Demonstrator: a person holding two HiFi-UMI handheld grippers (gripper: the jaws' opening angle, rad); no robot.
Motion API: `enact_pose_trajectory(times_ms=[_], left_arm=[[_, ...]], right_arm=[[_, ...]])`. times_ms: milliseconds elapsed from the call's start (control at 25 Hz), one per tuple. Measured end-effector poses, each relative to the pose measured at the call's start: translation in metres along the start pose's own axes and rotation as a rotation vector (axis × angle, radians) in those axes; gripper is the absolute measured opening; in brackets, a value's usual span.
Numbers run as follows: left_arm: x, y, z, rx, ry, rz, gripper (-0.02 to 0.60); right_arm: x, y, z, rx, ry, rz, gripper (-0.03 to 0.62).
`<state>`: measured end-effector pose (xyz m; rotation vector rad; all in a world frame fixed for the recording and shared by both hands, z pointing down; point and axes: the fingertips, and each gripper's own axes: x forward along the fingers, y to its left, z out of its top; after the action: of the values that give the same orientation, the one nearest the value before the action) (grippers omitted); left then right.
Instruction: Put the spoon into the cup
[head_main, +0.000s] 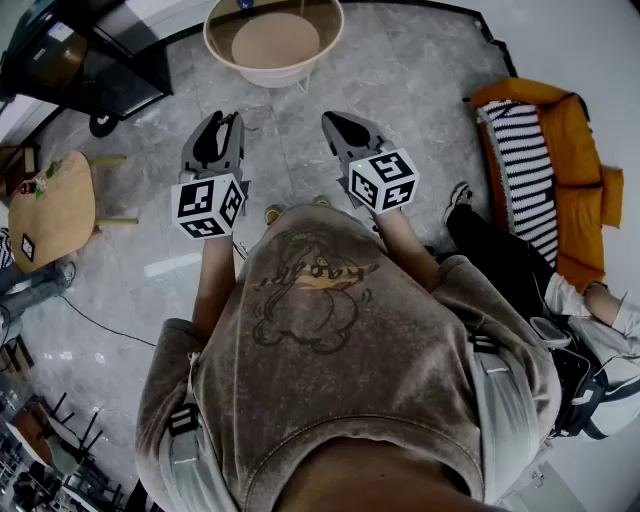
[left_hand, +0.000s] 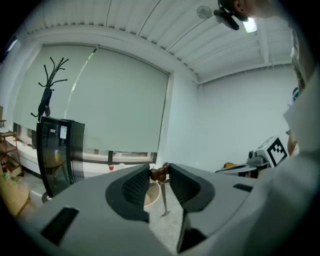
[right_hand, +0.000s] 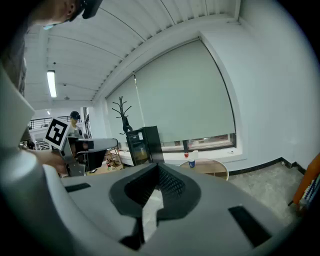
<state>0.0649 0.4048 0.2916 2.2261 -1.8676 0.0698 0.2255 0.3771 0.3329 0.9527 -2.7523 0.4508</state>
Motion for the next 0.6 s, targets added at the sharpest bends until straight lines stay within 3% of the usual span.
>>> enact_pose_trajectory(times_ms=[600], left_arm=[[0.002,0.016,-0.004,-0.004,0.012,-0.028,0.133]], right_arm=[[0.017,0.016,0.002,0.036,-0.028,0.028,0.020]])
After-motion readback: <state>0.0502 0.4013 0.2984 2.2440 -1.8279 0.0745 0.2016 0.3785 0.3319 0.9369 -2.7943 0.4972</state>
